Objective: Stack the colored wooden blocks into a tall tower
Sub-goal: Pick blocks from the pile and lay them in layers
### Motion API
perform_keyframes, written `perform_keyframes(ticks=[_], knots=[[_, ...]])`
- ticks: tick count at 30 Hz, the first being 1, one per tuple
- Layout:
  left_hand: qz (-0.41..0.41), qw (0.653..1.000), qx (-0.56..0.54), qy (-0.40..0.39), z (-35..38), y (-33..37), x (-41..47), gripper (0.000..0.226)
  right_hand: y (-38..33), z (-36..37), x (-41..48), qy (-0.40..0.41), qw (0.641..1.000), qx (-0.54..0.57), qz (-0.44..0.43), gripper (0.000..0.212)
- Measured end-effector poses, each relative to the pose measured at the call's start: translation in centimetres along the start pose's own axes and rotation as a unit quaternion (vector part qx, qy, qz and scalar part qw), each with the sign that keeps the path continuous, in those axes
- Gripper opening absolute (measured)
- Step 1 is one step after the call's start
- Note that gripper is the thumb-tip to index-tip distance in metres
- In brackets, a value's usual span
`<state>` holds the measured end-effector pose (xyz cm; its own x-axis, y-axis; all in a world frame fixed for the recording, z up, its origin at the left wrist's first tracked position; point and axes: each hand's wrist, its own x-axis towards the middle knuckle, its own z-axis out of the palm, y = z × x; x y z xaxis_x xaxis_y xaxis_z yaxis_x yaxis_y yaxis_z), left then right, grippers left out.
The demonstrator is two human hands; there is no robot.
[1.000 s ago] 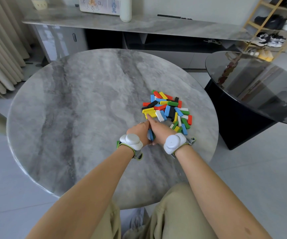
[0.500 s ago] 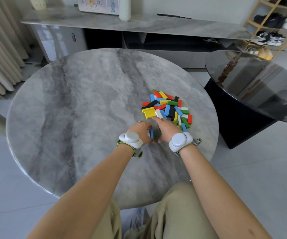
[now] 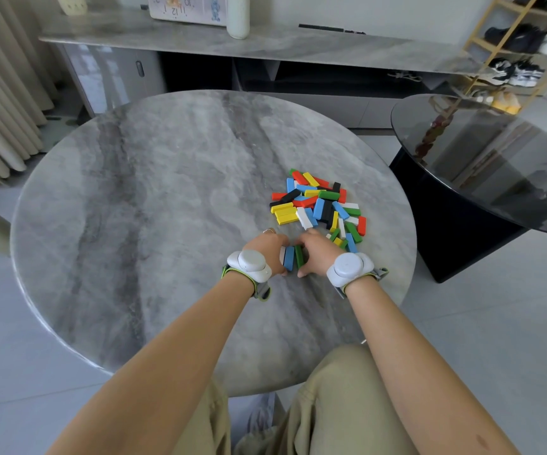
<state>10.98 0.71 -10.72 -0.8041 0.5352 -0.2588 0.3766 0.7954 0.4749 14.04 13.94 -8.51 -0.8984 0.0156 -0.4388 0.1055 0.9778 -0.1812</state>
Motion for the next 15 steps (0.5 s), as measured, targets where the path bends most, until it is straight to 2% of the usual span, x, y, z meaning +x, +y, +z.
perform_keyframes(ticks=[3,5,8,15], knots=[[0.0,1.0,-0.004,0.013,0.15,-0.01,-0.03,0.055,0.05,-0.36,-0.3,0.029,0.997,-0.06,0.029,0.064],[-0.003,1.0,-0.003,0.019,0.21,0.04,-0.09,0.055,0.06,-0.34,-0.55,0.067,0.991,-0.099,0.063,0.05],[-0.007,1.0,0.004,0.02,0.23,0.12,-0.11,0.056,-0.14,-0.04,-0.49,0.068,0.99,-0.103,0.064,0.037],[-0.013,0.999,0.018,0.024,0.13,0.27,-0.19,0.053,-0.41,-0.44,-0.41,-0.034,0.999,0.021,0.027,0.088]])
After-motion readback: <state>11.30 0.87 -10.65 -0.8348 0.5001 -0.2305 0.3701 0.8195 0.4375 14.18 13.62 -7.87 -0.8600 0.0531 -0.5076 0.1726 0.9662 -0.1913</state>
